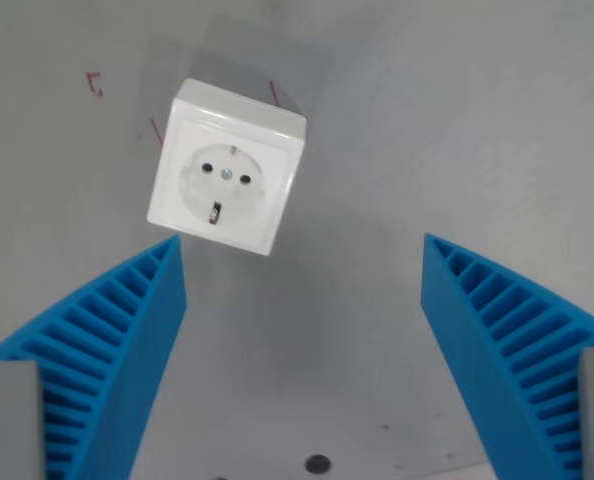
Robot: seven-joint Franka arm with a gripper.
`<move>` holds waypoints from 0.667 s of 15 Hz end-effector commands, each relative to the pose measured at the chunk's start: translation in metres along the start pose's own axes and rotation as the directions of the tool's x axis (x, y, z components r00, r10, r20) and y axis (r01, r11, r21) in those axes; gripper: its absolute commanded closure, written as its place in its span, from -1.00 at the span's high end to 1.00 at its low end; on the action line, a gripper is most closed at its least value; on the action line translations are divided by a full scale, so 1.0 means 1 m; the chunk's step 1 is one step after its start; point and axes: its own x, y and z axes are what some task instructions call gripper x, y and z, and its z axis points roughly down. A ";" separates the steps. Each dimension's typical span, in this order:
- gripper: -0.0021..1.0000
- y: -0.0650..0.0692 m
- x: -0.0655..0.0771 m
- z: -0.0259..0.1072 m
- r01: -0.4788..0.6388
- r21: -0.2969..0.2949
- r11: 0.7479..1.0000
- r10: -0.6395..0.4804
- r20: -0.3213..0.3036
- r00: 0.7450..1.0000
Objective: Move above the white socket
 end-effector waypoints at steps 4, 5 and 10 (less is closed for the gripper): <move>1.00 -0.012 -0.008 0.023 -0.275 0.037 0.961 0.278 -0.111 0.954; 1.00 -0.013 -0.008 0.026 -0.286 0.039 0.958 0.288 -0.114 0.951; 1.00 -0.021 -0.009 0.041 -0.319 0.043 0.947 0.322 -0.107 0.941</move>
